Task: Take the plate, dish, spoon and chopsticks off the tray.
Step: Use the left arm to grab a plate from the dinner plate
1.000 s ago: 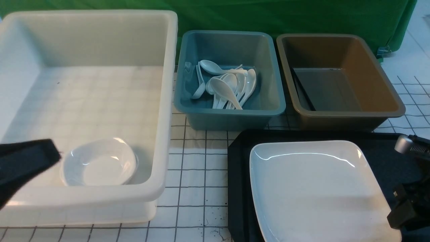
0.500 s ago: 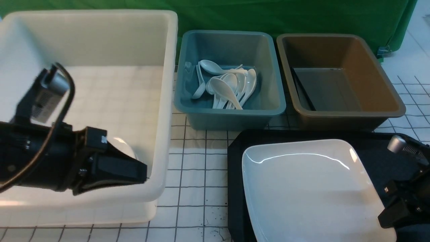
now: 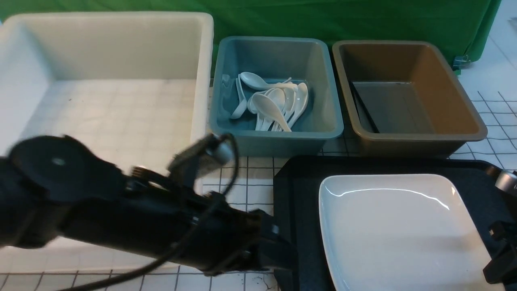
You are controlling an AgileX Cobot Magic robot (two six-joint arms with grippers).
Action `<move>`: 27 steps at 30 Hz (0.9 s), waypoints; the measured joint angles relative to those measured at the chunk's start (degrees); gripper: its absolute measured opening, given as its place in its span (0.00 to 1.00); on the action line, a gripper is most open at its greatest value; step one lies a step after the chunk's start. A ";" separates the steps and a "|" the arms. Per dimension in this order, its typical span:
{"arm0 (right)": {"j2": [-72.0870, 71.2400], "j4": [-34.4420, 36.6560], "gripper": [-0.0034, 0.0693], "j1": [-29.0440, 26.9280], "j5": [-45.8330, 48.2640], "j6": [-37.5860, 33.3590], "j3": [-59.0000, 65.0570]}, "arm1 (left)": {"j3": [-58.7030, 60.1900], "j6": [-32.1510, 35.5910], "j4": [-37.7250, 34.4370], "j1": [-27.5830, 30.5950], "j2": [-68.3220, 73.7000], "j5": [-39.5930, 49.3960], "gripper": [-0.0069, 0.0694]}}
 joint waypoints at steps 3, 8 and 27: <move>0.00 0.00 0.20 0.00 0.10 0.14 0.00 | -2.31 0.00 -0.55 -2.61 4.59 -0.70 0.60; 0.00 0.00 0.20 0.00 0.21 0.32 0.00 | -8.71 0.01 -0.69 -5.17 13.72 -0.70 0.63; 0.00 0.00 0.20 0.00 0.26 0.53 0.00 | -14.39 6.66 -8.23 -5.60 31.08 -3.16 0.64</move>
